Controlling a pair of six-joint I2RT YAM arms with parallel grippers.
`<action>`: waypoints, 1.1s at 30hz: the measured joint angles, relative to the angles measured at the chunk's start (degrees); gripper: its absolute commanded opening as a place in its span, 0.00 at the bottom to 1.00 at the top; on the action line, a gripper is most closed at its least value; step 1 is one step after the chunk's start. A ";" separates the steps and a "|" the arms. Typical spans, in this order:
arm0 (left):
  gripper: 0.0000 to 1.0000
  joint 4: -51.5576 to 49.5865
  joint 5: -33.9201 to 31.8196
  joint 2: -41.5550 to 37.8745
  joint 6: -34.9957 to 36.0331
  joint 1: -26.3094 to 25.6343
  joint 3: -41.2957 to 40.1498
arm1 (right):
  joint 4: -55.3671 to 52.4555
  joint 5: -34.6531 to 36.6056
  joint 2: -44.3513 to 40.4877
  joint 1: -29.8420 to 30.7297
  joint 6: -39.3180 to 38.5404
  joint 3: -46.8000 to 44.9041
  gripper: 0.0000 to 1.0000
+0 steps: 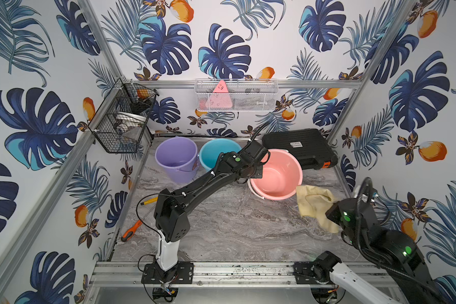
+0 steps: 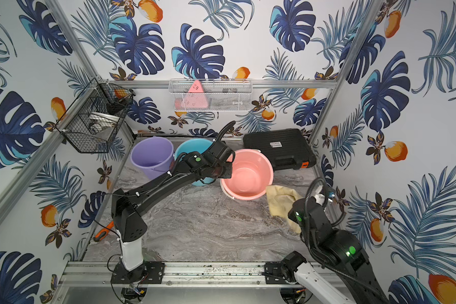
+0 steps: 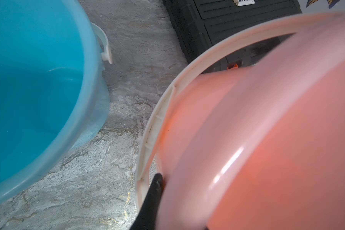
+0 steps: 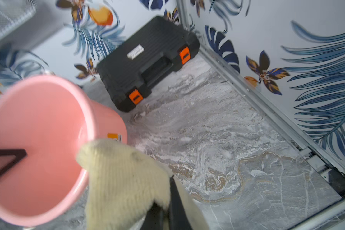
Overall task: Wipe the inside of the bucket with a cloth
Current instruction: Place the bucket at the center of the board.
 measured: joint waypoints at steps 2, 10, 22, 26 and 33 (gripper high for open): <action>0.00 -2.21 0.00 2.21 -0.11 0.00 3.13 | 0.63 3.26 -4.98 0.15 0.26 1.14 0.00; 0.00 -6.67 1.95 7.06 -2.27 0.31 9.22 | 6.47 9.57 -7.23 3.45 -5.49 4.15 0.00; 0.00 -9.55 5.86 17.09 -4.04 2.51 20.63 | 13.09 7.39 -0.74 4.74 -11.96 5.18 0.00; 0.00 -10.16 8.83 19.17 -4.28 3.61 21.14 | 13.51 7.19 1.33 4.74 -12.37 5.20 0.00; 0.00 -10.32 10.99 21.14 -4.48 3.80 23.08 | 15.63 6.27 2.08 4.74 -12.63 3.26 0.00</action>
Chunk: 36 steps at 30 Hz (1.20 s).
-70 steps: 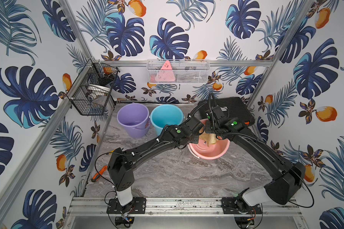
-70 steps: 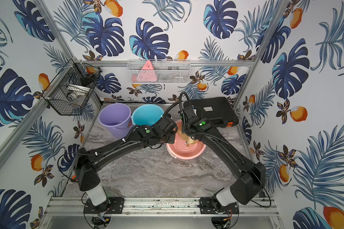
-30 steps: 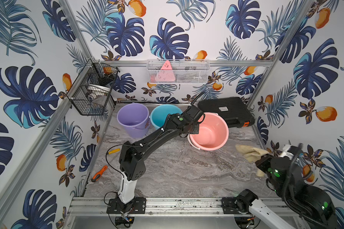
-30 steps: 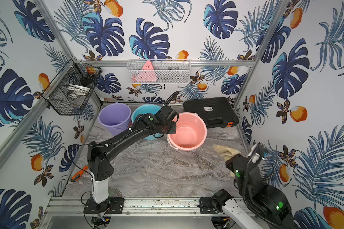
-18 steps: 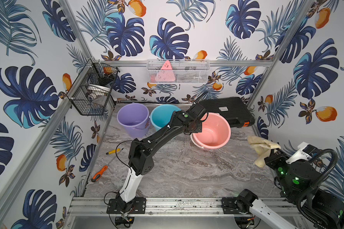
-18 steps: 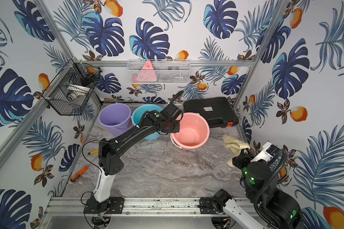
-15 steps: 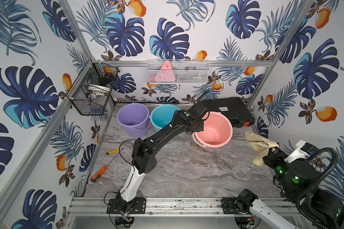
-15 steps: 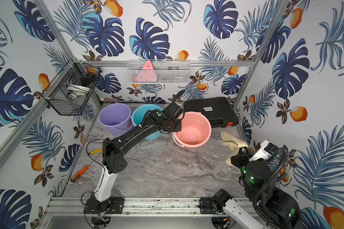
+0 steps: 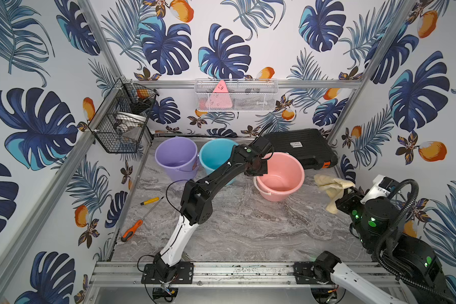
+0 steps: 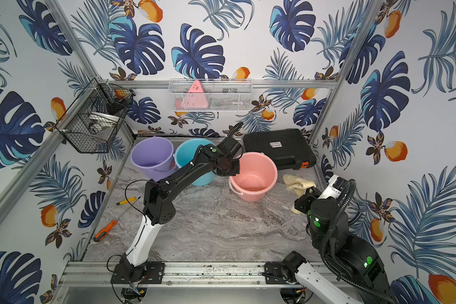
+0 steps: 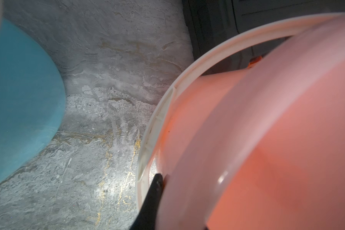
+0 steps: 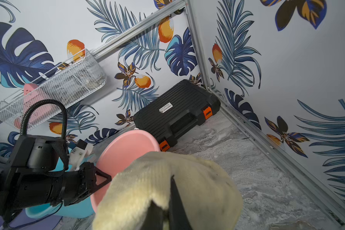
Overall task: Wipe the inside of the bucket with a cloth
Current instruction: Place the bucket at the center of the board.
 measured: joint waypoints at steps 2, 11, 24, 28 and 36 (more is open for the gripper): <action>0.00 0.28 0.90 0.42 -0.04 0.17 0.15 | 0.09 -0.44 0.42 0.00 -0.11 -0.13 0.00; 0.27 2.43 3.69 1.31 0.00 0.44 0.07 | 0.79 -2.34 1.92 0.00 0.07 -2.51 0.00; 0.42 5.53 3.61 -0.90 -0.07 0.44 -2.54 | 0.87 -2.89 2.84 0.00 0.09 -4.07 0.00; 0.52 6.38 3.56 -2.38 -0.28 0.66 -3.50 | 0.90 -2.89 3.63 0.00 0.02 -4.68 0.00; 0.89 7.54 3.82 -5.11 -1.14 1.01 -4.85 | 2.27 -3.41 4.28 0.00 -0.13 -6.82 0.00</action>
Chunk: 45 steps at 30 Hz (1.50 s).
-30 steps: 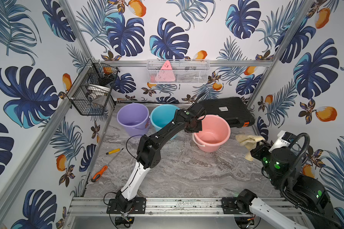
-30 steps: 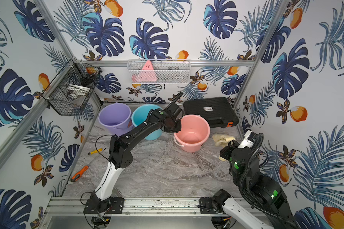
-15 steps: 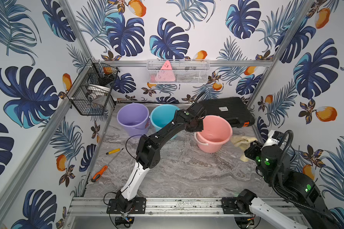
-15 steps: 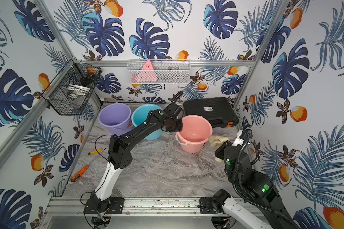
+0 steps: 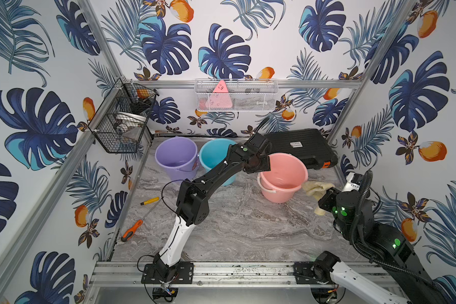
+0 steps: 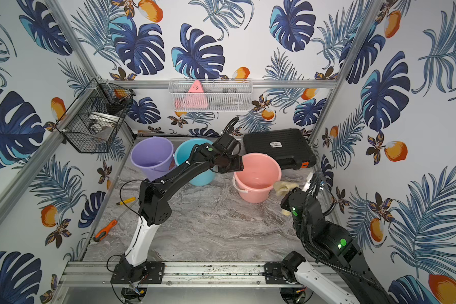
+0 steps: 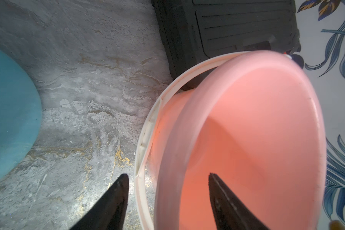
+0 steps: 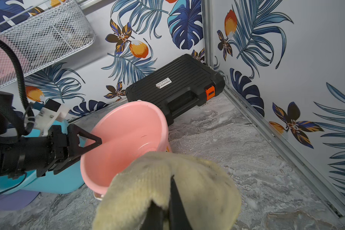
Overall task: Wipe the inside of the bucket with a cloth
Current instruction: Place the bucket at the center of the board, then pick up the bucket from the center of the board.
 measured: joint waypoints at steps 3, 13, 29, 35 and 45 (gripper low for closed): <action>0.99 0.76 -0.04 -4.50 -0.28 0.00 -3.08 | 0.74 -0.26 1.51 0.00 -0.35 0.00 0.00; 0.99 2.29 -3.13 -19.39 -2.58 2.78 -13.55 | 3.78 -6.27 12.72 0.00 -5.68 3.93 0.00; 0.96 11.15 -0.04 -38.84 -8.98 22.53 -44.48 | 11.19 -26.36 39.19 0.00 -18.18 28.11 0.00; 0.93 11.28 0.85 -37.97 -8.92 23.58 -45.55 | 12.24 -30.53 44.11 0.00 -19.32 30.14 0.00; 0.77 10.14 2.60 -30.01 -7.63 23.67 -40.57 | 13.99 -35.32 44.78 0.00 -19.67 30.18 0.00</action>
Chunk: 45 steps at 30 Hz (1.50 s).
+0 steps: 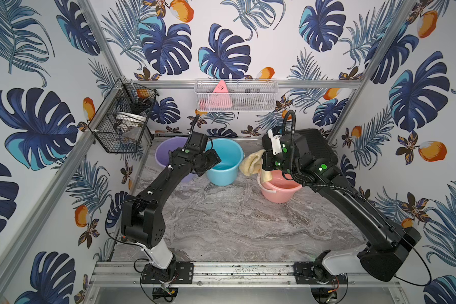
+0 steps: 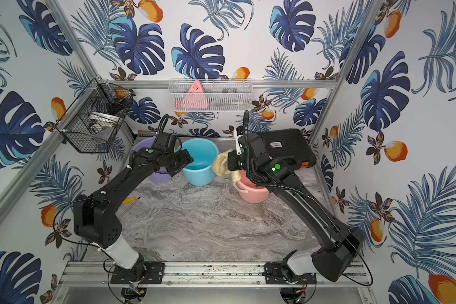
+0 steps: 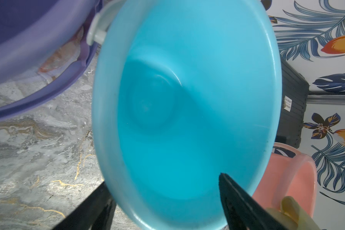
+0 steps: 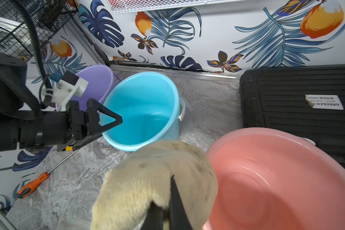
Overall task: Wipe the inside of the bucket with a cloth
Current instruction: Pick up the bucket from the center of the board.
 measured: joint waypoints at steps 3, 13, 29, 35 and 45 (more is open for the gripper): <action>0.78 -0.96 0.00 1.36 0.26 -0.42 1.38 | 0.02 -0.63 -0.04 0.00 -0.07 0.00 0.00; 0.69 -2.40 0.17 5.60 0.94 -1.09 2.75 | 0.85 -1.27 -0.57 0.00 -0.04 -0.07 0.00; 0.27 -2.51 0.20 6.45 1.73 -1.70 2.84 | 0.98 -1.51 -0.50 0.00 0.00 -1.18 0.00; 0.02 -2.34 1.33 6.78 2.93 -1.73 2.45 | 1.44 -1.73 0.31 0.00 0.24 -1.16 0.00; 0.00 -1.75 1.66 6.49 3.50 -1.77 1.95 | 1.70 -4.09 3.08 0.04 0.24 1.49 0.00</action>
